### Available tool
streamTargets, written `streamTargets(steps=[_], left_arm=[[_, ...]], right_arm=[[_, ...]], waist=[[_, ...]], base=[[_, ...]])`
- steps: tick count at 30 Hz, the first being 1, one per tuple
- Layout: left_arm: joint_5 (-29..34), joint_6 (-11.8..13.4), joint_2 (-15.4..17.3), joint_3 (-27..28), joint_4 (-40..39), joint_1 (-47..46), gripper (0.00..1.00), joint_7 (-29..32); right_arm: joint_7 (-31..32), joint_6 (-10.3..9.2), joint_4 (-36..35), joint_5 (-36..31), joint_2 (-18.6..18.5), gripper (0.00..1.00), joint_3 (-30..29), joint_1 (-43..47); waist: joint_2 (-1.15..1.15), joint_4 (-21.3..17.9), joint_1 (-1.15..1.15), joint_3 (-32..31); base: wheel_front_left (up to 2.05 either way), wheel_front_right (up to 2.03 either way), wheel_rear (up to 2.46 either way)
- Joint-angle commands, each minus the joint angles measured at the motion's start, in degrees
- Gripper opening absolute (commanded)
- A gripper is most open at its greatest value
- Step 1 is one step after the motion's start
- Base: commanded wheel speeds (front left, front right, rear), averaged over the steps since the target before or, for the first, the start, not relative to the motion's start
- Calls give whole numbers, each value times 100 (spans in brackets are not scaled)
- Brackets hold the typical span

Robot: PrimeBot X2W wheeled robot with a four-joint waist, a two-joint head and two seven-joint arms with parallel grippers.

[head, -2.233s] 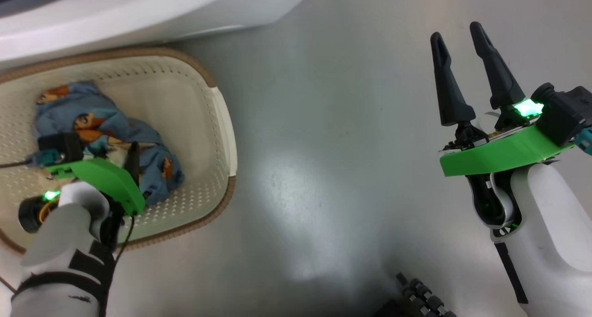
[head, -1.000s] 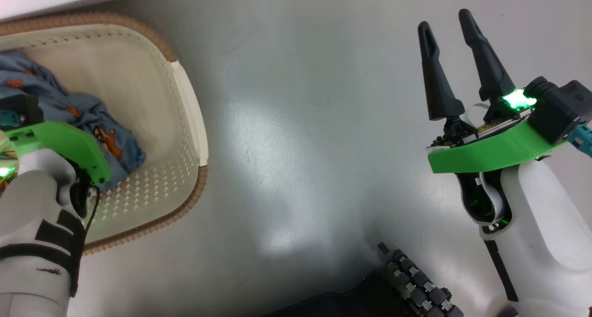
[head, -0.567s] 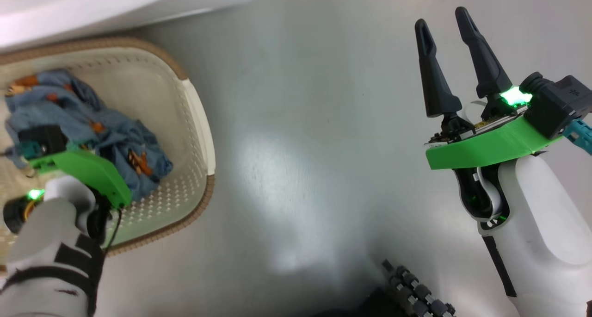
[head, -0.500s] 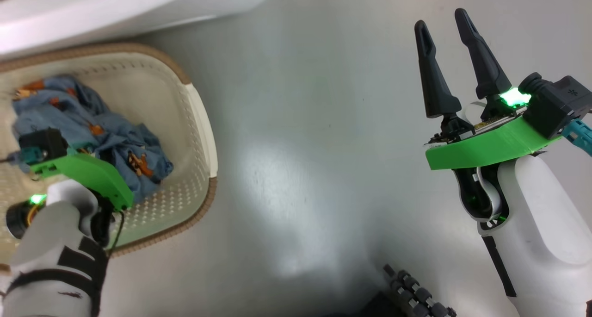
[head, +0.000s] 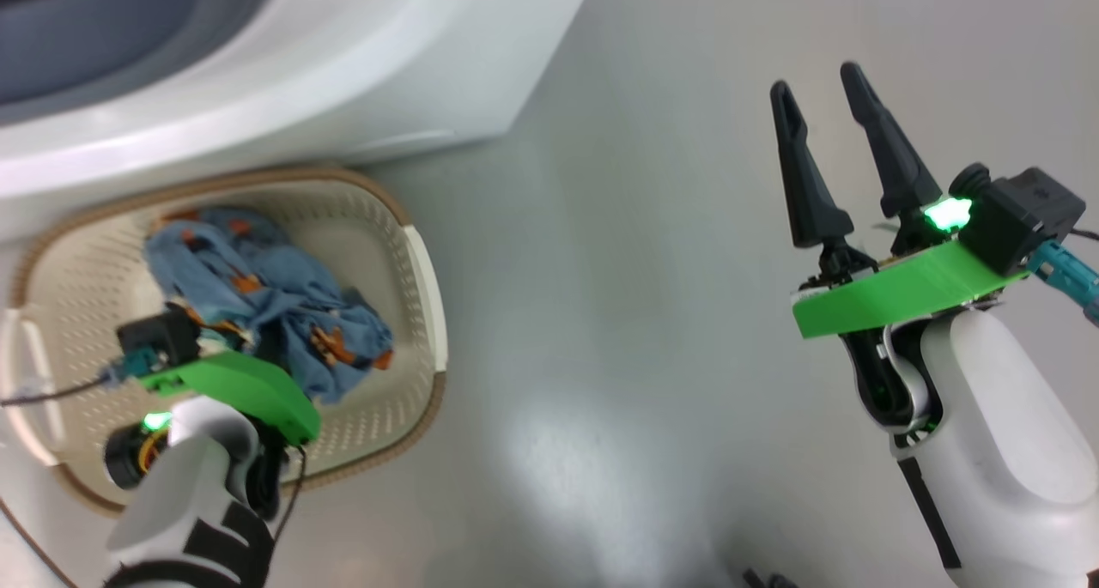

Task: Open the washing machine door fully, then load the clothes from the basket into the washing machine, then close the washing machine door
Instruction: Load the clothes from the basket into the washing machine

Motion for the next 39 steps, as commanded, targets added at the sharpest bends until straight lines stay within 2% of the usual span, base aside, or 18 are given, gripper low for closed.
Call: streamTargets(steps=[1,11,21,29,36,39], left_arm=[[-108,-26,145,19,-177,316,0,-75],[-757,-28,247,-513,-1168,1027,0,-339],[-1057,-28,436,-788,-2120,1488,0,-435],[-851,-28,560,-447,-3283,2017,0,-440],[-482,-28,529,-94,-4435,2561,0,-440],[-135,80,498,90,-5083,2800,0,-441]], right_arm=[[-45,25,-77,43,-60,100,116,258],[-45,25,108,97,-145,100,98,569],[-45,25,242,153,-249,100,77,862],[-45,25,338,201,-309,100,81,1118],[-45,25,382,243,-349,100,62,1334],[-45,25,380,256,-404,100,53,1406]], waist=[[0,237,0,-527],[0,472,0,-1349],[0,749,0,-1994],[0,942,0,-2557],[0,1039,0,-2935],[0,1067,0,-3043]], base=[[0,0,0],[0,0,0],[0,0,0],[0,0,0],[0,0,0],[0,0,0]])
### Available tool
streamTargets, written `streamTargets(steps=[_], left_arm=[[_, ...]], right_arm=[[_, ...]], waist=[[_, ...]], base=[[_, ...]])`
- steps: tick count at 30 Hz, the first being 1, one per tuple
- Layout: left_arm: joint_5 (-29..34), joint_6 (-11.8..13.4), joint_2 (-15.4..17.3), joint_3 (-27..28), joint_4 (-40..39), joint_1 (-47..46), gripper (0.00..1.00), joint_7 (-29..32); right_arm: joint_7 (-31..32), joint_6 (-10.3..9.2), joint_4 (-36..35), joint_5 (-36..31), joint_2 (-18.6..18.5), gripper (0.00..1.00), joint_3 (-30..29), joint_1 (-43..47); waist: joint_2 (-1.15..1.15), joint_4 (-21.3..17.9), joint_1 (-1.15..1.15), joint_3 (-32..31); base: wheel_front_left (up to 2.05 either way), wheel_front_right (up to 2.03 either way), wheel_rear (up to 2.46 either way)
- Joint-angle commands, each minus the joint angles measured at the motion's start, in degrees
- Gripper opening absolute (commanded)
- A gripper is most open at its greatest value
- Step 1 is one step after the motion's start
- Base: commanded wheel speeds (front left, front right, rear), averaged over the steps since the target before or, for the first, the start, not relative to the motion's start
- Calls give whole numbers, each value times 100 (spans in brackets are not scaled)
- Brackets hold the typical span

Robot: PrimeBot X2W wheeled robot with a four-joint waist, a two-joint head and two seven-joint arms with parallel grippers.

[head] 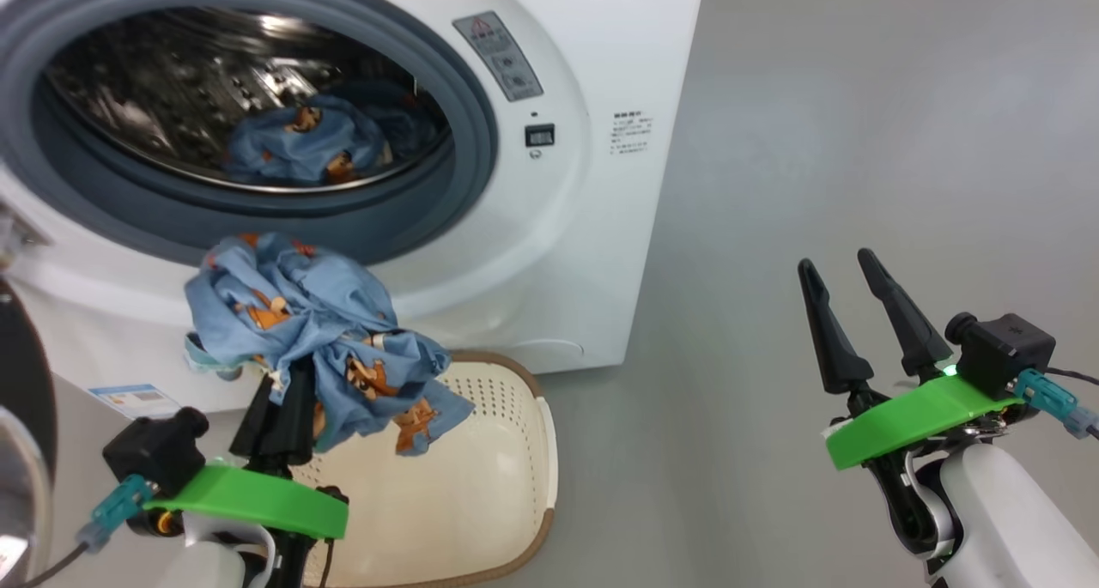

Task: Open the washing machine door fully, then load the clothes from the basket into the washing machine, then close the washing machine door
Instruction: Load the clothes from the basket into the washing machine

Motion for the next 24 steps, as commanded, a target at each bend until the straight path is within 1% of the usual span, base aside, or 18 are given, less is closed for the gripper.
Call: streamTargets(steps=[1,5,9,17,24], left_arm=[[221,91,121,274,-432,52,0,-67],[512,239,119,337,-903,267,0,-67],[614,344,95,380,-1154,406,0,-67],[665,423,72,367,-1299,498,0,-67],[707,455,105,360,-1303,393,0,-67]], right_arm=[[-46,26,-122,30,-87,100,85,52],[-46,26,-122,34,-137,100,76,110],[-46,26,-128,41,-159,100,88,143],[-46,26,-133,36,-186,100,121,166],[-46,26,-125,42,-212,100,188,167]], waist=[[0,91,0,-158],[0,107,0,-261],[0,104,0,-311],[0,109,0,-351],[0,101,0,-352]], base=[[0,0,0],[0,0,0],[0,0,0],[0,0,0],[0,0,0]])
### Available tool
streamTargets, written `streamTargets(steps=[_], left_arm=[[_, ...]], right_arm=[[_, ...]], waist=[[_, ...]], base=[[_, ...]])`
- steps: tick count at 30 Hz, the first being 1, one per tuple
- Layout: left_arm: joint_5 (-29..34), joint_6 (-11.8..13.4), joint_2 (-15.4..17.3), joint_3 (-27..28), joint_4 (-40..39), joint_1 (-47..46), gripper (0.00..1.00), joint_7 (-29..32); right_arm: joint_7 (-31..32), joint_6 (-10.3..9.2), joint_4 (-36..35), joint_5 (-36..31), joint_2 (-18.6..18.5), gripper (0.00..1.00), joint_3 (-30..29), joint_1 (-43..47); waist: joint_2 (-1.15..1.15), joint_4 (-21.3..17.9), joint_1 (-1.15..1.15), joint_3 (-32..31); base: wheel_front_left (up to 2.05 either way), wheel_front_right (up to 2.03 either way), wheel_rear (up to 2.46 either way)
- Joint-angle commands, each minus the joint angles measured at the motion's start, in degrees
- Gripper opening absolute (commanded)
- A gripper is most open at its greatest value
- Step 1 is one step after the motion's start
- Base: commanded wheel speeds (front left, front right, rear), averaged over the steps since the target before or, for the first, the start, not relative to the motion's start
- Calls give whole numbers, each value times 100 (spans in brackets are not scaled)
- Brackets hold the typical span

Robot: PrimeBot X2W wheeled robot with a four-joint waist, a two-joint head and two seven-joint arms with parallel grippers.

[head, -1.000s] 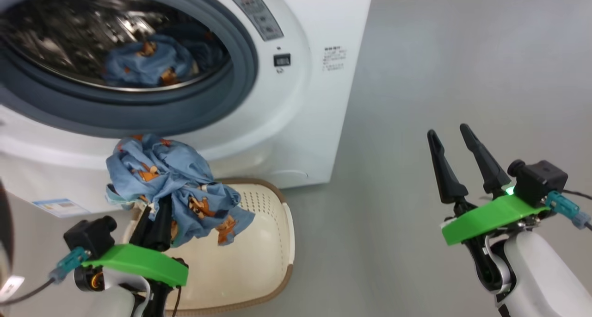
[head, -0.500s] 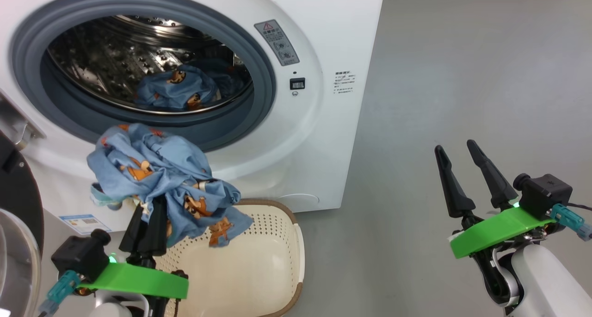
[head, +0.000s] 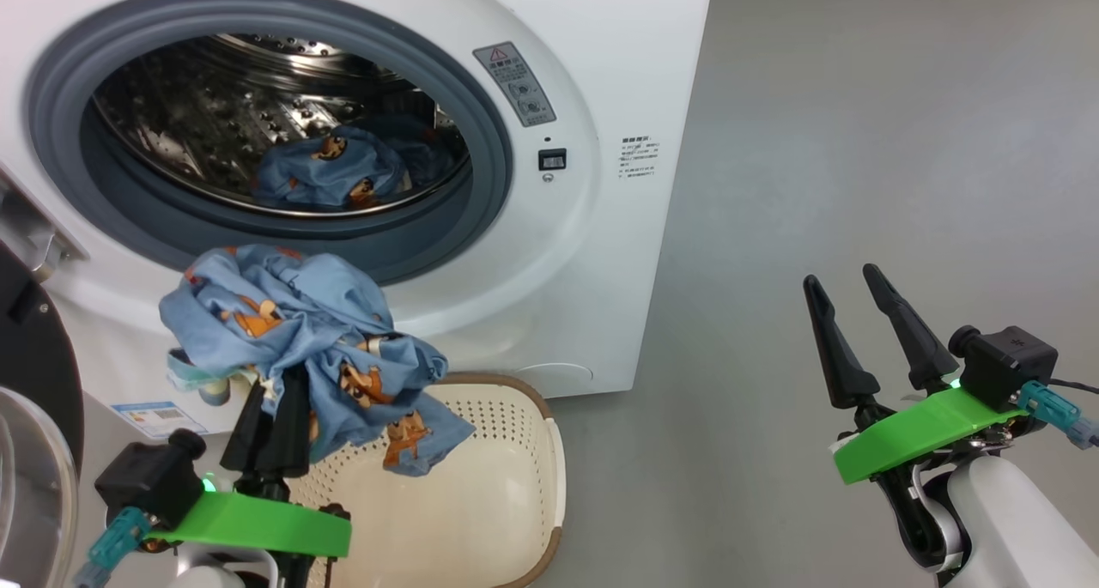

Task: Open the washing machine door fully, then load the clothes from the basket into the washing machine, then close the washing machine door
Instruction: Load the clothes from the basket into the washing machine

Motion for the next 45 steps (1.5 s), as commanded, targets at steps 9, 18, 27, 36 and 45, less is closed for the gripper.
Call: streamTargets(steps=[9,18,27,36,45], left_arm=[[95,-47,221,251,91,-877,0,-55],[33,-253,519,429,1525,-2493,0,-10],[-37,-425,829,446,3430,-4415,0,-13],[200,-469,1274,214,4501,-5912,0,-43],[638,-478,1806,348,3858,-6943,0,-59]], right_arm=[[-46,26,-178,12,-104,100,267,-111],[-46,26,-286,-44,-156,100,256,-344],[-46,26,-528,-130,-95,100,221,-685],[-46,26,-765,-227,106,100,103,-843],[-46,26,-915,-252,303,100,26,-863]], waist=[[0,-152,0,324],[0,-466,0,1139],[0,-925,0,2296],[0,-1369,0,3195],[0,-1675,0,3714]], base=[[0,0,0],[0,0,0],[0,0,0],[0,0,0],[0,0,0]])
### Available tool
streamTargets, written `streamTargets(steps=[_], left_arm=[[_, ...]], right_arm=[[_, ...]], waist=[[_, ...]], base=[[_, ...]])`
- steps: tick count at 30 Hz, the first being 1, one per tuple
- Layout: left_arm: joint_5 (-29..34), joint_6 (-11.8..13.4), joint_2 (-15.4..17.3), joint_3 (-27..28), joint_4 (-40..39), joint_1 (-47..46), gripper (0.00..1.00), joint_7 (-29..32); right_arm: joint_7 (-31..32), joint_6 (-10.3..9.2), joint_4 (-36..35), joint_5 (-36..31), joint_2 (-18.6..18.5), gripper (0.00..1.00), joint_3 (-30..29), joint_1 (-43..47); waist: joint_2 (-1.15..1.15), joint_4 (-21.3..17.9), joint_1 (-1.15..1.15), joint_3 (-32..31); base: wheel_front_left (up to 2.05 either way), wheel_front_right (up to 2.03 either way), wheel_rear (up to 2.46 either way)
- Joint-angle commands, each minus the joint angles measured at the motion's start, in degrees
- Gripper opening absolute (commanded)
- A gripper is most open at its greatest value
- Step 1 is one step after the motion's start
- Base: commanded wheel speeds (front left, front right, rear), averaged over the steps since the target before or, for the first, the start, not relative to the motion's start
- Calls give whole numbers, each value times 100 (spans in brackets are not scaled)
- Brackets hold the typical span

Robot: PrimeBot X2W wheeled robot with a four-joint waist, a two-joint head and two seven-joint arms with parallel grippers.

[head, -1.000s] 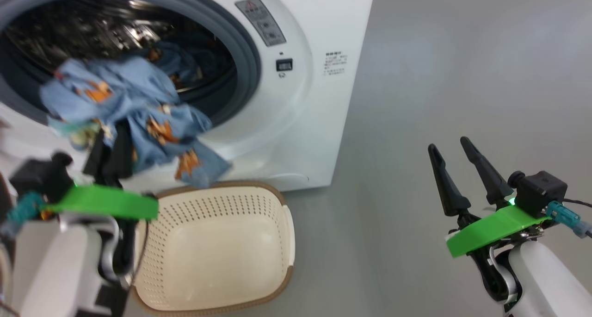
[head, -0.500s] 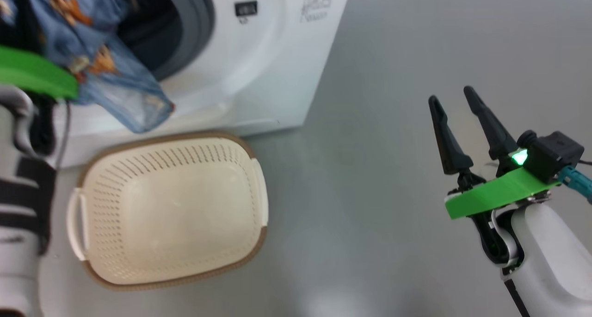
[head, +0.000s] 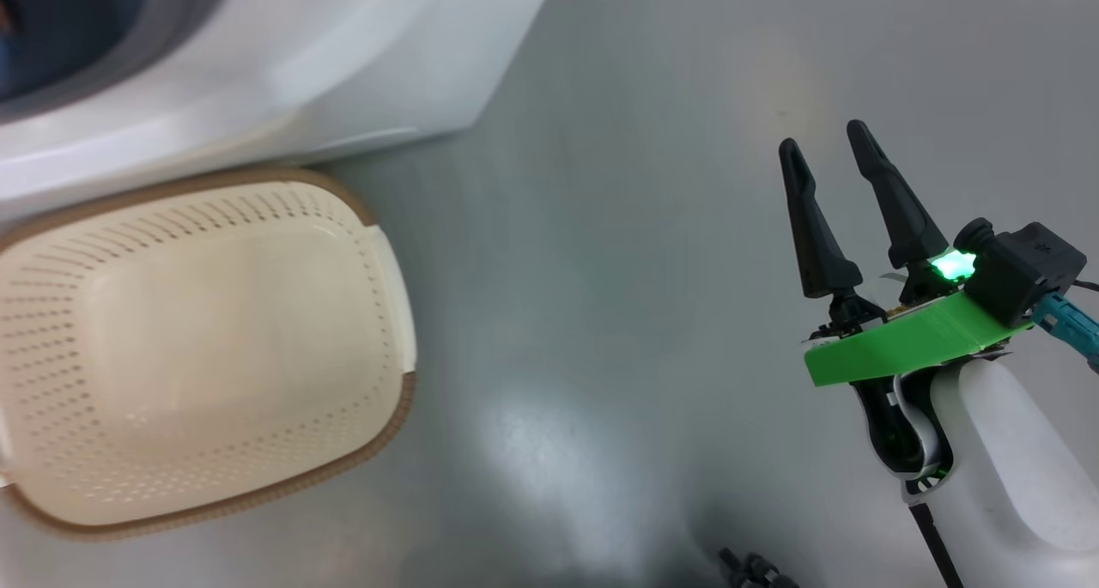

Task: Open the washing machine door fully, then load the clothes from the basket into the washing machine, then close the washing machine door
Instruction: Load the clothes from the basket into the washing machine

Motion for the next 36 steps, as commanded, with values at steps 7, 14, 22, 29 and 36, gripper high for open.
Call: streamTargets(steps=[7,14,22,29,36], left_arm=[[309,73,166,534,-315,161,100,-33],[125,115,-76,470,1193,73,100,557],[57,7,-437,230,1729,314,100,181],[-117,-25,-790,57,1619,907,100,-2],[-457,-27,-947,-268,1154,1587,100,-29]], right_arm=[[-45,26,-130,-34,107,100,84,-4],[-45,26,-70,-38,60,100,123,-52],[-45,26,99,-24,14,100,143,-108],[-45,26,253,9,-76,100,142,-67],[-45,26,364,60,-103,100,217,-44]], waist=[[0,-331,0,458],[0,-258,0,304],[0,63,0,-173],[0,398,0,-665],[0,618,0,-1045]], base=[[0,0,0],[0,0,0],[0,0,0],[0,0,0],[0,0,0]])
